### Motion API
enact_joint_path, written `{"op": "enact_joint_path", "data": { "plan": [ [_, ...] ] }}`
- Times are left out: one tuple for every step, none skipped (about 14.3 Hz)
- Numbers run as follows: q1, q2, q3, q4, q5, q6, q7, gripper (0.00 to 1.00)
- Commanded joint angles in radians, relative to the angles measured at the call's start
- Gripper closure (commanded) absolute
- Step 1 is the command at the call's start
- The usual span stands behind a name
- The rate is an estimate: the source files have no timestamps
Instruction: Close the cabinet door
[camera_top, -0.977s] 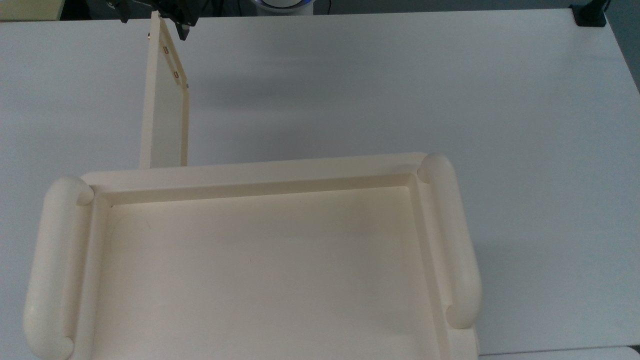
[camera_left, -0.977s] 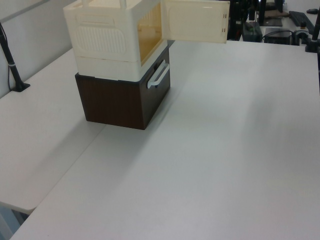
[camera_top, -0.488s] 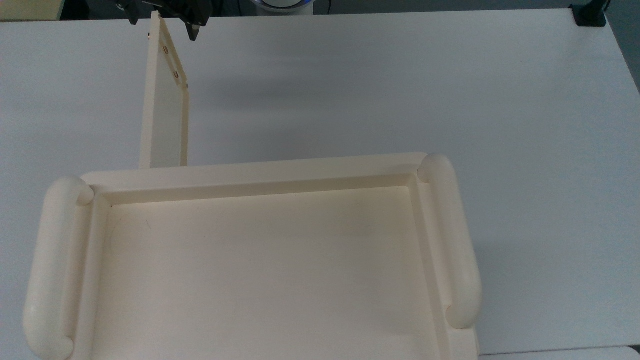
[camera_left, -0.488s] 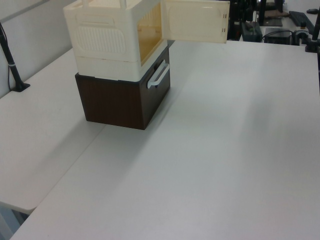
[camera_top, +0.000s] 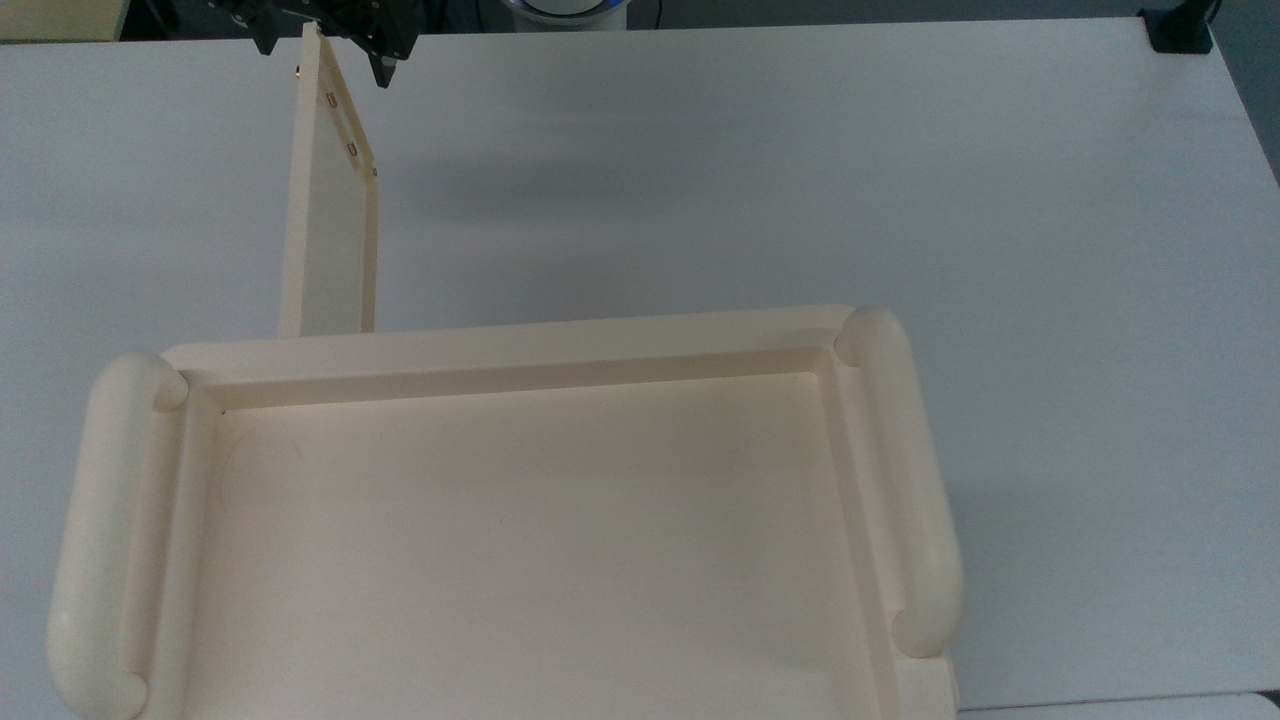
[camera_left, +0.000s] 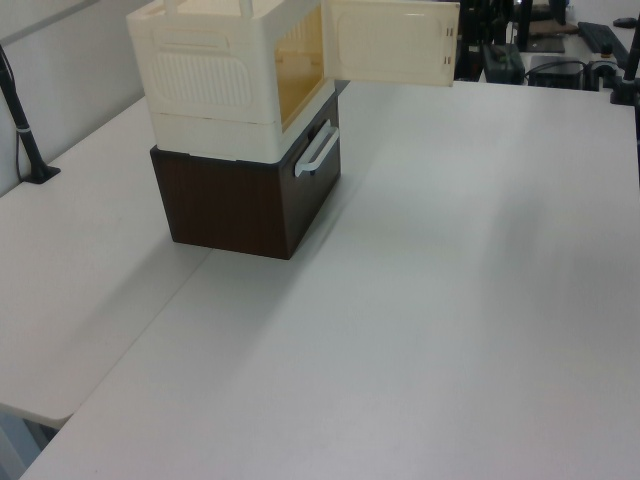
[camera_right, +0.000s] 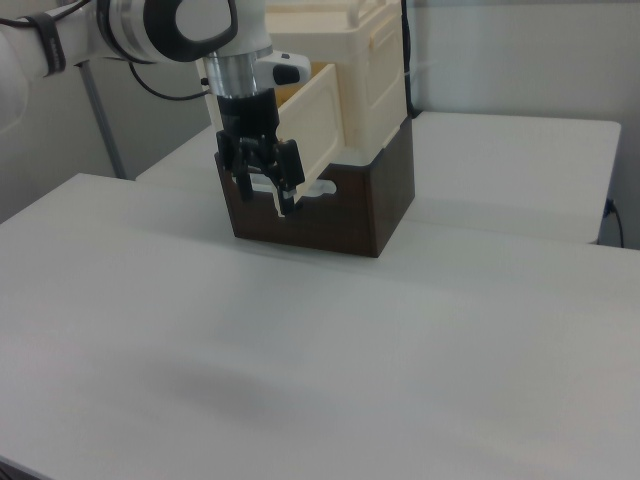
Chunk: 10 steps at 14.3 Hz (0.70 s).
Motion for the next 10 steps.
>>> {"op": "enact_joint_path", "data": {
  "plan": [
    [0.006,-0.001,-0.012,-0.023,0.013,0.031,0.004,0.0],
    [0.006,-0.001,-0.01,-0.023,0.015,0.03,0.004,0.0],
    [0.006,-0.001,-0.01,-0.024,0.015,0.028,0.004,0.0],
    [0.006,-0.001,-0.01,-0.026,0.015,0.028,0.004,0.0],
    [0.006,0.0,-0.01,-0.026,0.015,0.028,0.002,0.0],
    [0.006,0.0,-0.01,-0.026,0.015,0.03,0.002,0.01],
    [0.006,0.0,-0.01,-0.026,0.015,0.03,0.002,0.08],
    [0.006,0.0,-0.01,-0.026,0.015,0.03,0.002,0.17],
    [0.006,0.0,-0.01,-0.026,0.015,0.028,-0.012,0.34],
    [0.006,-0.001,-0.012,-0.026,0.015,0.027,-0.045,0.44]
  ]
}}
